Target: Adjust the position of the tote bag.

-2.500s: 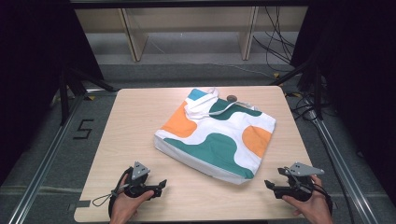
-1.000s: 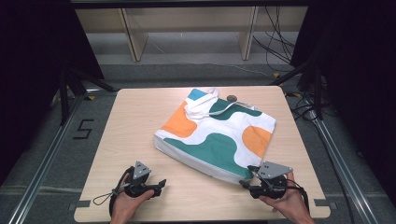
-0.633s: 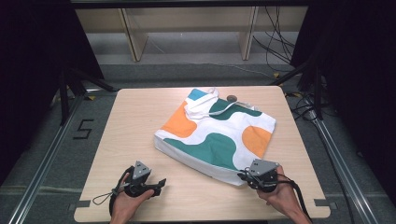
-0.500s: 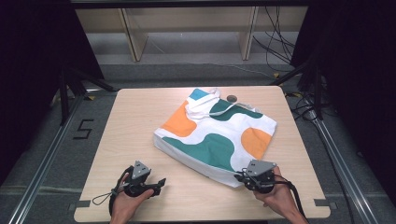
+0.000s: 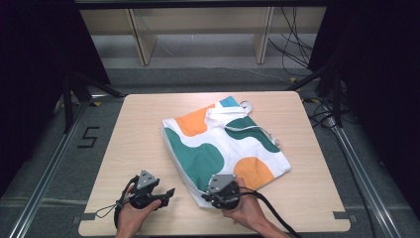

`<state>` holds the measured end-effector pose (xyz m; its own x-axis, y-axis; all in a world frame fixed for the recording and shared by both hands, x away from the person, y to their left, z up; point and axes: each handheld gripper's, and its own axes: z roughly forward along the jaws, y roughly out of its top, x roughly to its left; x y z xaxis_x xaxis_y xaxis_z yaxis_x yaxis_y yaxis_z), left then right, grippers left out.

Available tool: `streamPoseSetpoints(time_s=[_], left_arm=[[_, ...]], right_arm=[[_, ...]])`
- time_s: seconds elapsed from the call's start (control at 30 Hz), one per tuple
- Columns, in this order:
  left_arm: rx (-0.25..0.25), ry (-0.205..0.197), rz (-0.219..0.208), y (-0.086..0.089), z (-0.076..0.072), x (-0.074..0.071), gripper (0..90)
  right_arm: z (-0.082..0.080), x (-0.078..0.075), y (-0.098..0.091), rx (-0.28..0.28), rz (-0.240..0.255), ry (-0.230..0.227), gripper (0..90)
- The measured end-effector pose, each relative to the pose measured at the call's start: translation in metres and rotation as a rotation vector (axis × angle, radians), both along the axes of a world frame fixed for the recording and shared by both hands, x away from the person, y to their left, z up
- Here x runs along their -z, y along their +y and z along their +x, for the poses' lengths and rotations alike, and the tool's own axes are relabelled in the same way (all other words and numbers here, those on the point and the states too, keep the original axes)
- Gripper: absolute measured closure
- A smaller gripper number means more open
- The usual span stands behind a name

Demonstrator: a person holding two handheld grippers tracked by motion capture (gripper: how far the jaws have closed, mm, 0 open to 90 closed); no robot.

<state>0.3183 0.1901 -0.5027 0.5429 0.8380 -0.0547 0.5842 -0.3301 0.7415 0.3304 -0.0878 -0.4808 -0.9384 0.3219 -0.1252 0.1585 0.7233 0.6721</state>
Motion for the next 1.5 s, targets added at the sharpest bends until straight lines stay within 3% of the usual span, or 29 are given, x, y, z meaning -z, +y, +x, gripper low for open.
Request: streamPoseSetpoints(time_s=[0.17,0.2,0.3,0.33,0.37,0.4,0.43,0.47,0.5,0.53,0.6,0.63,0.67,0.7,0.73,0.77,0.8,0.93,1.03,1.07,1.1,1.17,1.2,1.23,1.27,1.33,1.37,1.43,1.5], left_arm=[[-0.021,0.007,-0.01,0.005,0.001,-0.001,30.2],[-0.045,-0.002,-0.043,0.004,0.001,0.0,30.2],[-0.057,0.002,-0.041,0.009,0.002,-0.001,30.2],[-0.086,-0.007,-0.07,0.009,0.002,-0.001,30.2],[-0.066,0.005,-0.058,0.012,0.002,-0.003,30.2],[-0.085,0.002,-0.075,0.011,0.001,-0.003,29.9],[-0.078,-0.007,-0.095,0.012,0.002,-0.003,29.9],[-0.079,-0.002,-0.117,0.013,0.0,-0.005,29.5],[-0.079,-0.002,-0.117,0.013,0.0,-0.005,29.5],[-0.093,-0.028,-0.087,0.012,-0.003,-0.014,29.6],[-0.088,-0.053,-0.116,0.01,-0.005,-0.022,29.8],[-0.088,-0.053,-0.116,0.01,-0.005,-0.022,29.8],[-0.063,-0.002,-0.216,0.006,-0.007,-0.028,29.3],[-0.063,-0.002,-0.216,0.006,-0.007,-0.028,28.6],[-0.038,0.023,-0.223,-0.002,-0.012,-0.03,28.5],[-0.038,0.023,-0.223,-0.002,-0.012,-0.03,28.5],[-0.006,0.045,-0.223,-0.011,-0.016,-0.031,28.4],[0.033,0.078,-0.264,-0.033,-0.02,-0.031,26.4],[0.056,0.085,-0.253,-0.042,-0.018,-0.03,24.5],[0.054,0.097,-0.267,-0.049,-0.017,-0.029,21.5],[0.054,0.097,-0.267,-0.049,-0.017,-0.029,20.6],[0.039,0.097,-0.248,-0.054,-0.015,-0.025,23.6],[0.041,0.119,-0.189,-0.052,-0.012,-0.016,26.6],[0.041,0.119,-0.189,-0.052,-0.012,-0.016,31.7],[0.047,0.124,-0.153,-0.051,-0.01,-0.007,38.0],[0.053,0.132,-0.165,-0.05,-0.009,-0.003,50.5],[0.071,0.109,-0.134,-0.051,-0.01,-0.004,58.0],[0.087,0.077,-0.108,-0.051,-0.01,-0.003,61.0],[0.09,0.067,-0.122,-0.052,-0.011,-0.001,70.1]], right_arm=[[0.006,0.008,0.033,0.001,0.015,0.017,84.6],[0.006,0.008,0.038,0.002,0.005,0.022,84.5],[0.007,0.01,0.051,0.0,0.022,0.021,83.9],[0.007,0.01,0.051,0.0,0.022,0.021,83.9],[0.007,0.01,0.054,0.004,0.033,0.025,81.6],[0.006,0.008,0.054,0.0,0.06,0.059,68.9],[0.006,0.008,0.054,0.0,0.06,0.059,68.9],[-0.003,0.002,0.049,0.029,0.118,0.113,54.5],[-0.003,0.002,0.049,0.029,0.118,0.113,54.5],[-0.011,-0.009,0.031,0.016,0.137,0.079,52.3],[-0.017,-0.022,0.006,0.03,0.14,0.041,50.1],[-0.017,-0.022,0.006,0.03,0.14,0.041,50.1],[-0.019,-0.03,-0.022,0.089,0.173,0.055,48.3],[-0.019,-0.03,-0.022,0.089,0.173,0.055,48.3],[-0.012,-0.035,-0.057,0.172,0.145,-0.009,48.3],[-0.012,-0.035,-0.057,0.172,0.145,-0.009,48.3],[-0.007,-0.035,-0.08,0.215,0.146,-0.006,47.8],[0.001,-0.032,-0.118,0.333,0.138,-0.022,46.8],[0.001,-0.031,-0.127,0.37,0.159,0.0,46.7],[0.004,-0.029,-0.135,0.384,0.152,-0.024,45.7],[0.002,-0.029,-0.136,0.398,0.154,0.018,45.4],[0.005,-0.024,-0.14,0.405,0.142,-0.015,44.1],[0.005,-0.023,-0.14,0.394,0.133,-0.008,43.7],[0.005,-0.023,-0.14,0.394,0.133,-0.008,43.7],[0.004,-0.021,-0.14,0.399,0.138,0.009,43.8],[0.005,-0.02,-0.142,0.397,0.129,0.003,43.6],[0.006,-0.02,-0.143,0.398,0.124,0.001,43.7],[0.007,-0.02,-0.144,0.392,0.128,-0.006,43.7],[0.007,-0.021,-0.147,0.415,0.139,-0.01,43.7]])
